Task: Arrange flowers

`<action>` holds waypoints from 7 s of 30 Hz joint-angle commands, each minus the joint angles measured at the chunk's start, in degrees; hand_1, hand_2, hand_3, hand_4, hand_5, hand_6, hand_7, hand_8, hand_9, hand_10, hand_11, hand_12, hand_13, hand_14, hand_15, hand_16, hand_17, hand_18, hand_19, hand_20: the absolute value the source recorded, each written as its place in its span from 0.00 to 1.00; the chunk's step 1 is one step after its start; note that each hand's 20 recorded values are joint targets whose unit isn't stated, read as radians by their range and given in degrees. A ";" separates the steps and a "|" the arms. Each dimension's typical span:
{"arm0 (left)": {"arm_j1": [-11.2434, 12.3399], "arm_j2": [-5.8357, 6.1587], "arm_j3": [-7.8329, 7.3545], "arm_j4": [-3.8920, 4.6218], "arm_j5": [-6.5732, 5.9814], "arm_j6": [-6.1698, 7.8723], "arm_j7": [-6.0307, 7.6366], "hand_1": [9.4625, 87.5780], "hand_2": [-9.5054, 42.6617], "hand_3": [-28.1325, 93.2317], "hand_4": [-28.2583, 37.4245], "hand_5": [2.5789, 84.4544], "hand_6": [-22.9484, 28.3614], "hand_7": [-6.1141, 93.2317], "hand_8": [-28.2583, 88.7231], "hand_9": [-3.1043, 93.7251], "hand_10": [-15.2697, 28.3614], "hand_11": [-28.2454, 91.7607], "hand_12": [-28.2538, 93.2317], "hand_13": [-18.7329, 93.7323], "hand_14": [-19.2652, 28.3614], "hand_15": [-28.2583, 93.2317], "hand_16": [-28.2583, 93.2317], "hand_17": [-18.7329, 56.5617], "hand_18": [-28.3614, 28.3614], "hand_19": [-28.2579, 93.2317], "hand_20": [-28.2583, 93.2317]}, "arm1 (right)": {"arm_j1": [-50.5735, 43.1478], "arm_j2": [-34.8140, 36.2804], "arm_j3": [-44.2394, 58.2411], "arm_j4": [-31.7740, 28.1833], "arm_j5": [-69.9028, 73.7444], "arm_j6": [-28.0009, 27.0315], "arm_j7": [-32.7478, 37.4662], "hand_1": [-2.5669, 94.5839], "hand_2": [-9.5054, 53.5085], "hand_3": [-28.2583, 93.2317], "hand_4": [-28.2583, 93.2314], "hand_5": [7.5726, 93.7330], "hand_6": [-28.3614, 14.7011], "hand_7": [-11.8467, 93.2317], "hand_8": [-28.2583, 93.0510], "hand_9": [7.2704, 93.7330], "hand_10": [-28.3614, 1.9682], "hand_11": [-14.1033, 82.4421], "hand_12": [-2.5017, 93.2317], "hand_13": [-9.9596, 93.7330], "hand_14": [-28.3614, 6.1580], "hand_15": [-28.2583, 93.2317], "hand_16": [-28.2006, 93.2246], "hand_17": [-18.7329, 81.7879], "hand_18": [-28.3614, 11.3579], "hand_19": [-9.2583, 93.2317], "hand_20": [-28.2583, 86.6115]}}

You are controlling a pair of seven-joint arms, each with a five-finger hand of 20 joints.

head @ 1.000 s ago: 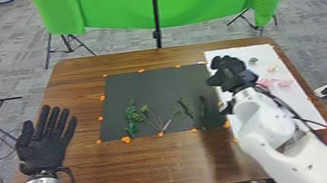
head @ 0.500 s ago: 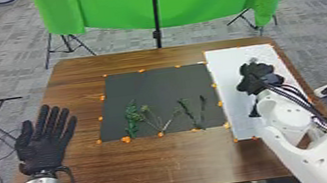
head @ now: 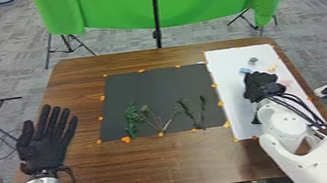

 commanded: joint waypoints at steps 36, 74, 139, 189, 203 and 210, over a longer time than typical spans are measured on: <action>-2.65 3.59 1.64 1.41 -0.48 0.15 -1.15 0.27 0.44 0.87 0.00 0.52 0.62 0.16 0.17 0.43 0.68 0.37 0.30 0.41 0.71 0.46 0.18 0.16 0.73 0.50 0.32 | 18.78 -23.78 -28.68 3.79 -4.70 -6.35 -24.82 0.60 0.00 0.86 0.00 0.59 0.61 0.49 0.17 0.70 0.51 0.41 0.37 0.62 0.49 0.73 0.50 0.48 0.14 0.98 0.64; 2.01 -0.06 -1.05 -0.04 -0.40 -1.20 -1.54 0.27 0.45 0.87 0.00 0.52 0.62 0.16 0.16 0.43 0.69 0.37 0.30 0.41 0.72 0.46 0.18 0.16 0.73 0.50 0.32 | 8.27 -13.37 -8.45 -8.56 3.93 -4.18 -8.53 0.48 0.00 0.94 0.00 0.44 0.52 0.26 0.12 0.49 0.32 0.35 0.19 0.54 0.34 0.75 0.36 0.46 0.10 0.95 0.60; -1.31 0.78 2.15 1.17 -0.33 -0.53 -0.56 0.27 0.45 0.87 0.00 0.52 0.62 0.16 0.17 0.43 0.68 0.37 0.30 0.41 0.72 0.46 0.18 0.16 0.73 0.49 0.32 | 16.31 -24.97 -9.91 6.64 9.31 1.81 -31.13 0.62 0.00 0.84 0.00 0.80 0.65 0.43 0.21 0.91 0.56 0.25 0.44 0.77 0.57 0.61 0.54 0.49 0.17 0.94 0.59; -0.66 0.29 0.94 0.97 -0.21 -2.35 -2.25 0.27 0.45 0.87 0.00 0.52 0.62 0.16 0.17 0.43 0.68 0.37 0.30 0.41 0.72 0.46 0.18 0.16 0.73 0.49 0.32 | 11.94 -16.24 -2.28 -2.56 14.45 -5.47 -10.84 0.47 0.00 0.93 0.00 0.47 0.56 0.26 0.12 0.50 0.41 0.28 0.16 0.60 0.40 0.69 0.36 0.45 0.13 0.92 0.56; 1.34 -0.17 0.02 0.04 -0.67 -1.54 -0.27 0.27 0.45 0.87 0.00 0.52 0.62 0.16 0.16 0.43 0.68 0.37 0.30 0.41 0.72 0.46 0.18 0.16 0.73 0.49 0.32 | -4.36 -3.95 16.96 -8.08 13.94 -7.21 -2.26 0.44 0.00 0.93 0.00 0.43 0.54 0.25 0.13 0.40 0.39 0.26 0.16 0.42 0.29 0.46 0.33 0.35 0.18 0.71 0.45; 0.57 -0.25 0.51 0.23 -0.80 -0.41 -0.13 0.27 0.45 0.87 0.00 0.52 0.62 0.16 0.17 0.43 0.69 0.37 0.30 0.41 0.72 0.46 0.18 0.16 0.73 0.49 0.32 | -3.13 -4.71 19.66 -2.86 12.58 -6.82 0.06 0.45 0.00 0.94 0.00 0.43 0.55 0.26 0.12 0.34 0.42 0.25 0.14 0.37 0.29 0.42 0.34 0.33 0.20 0.69 0.43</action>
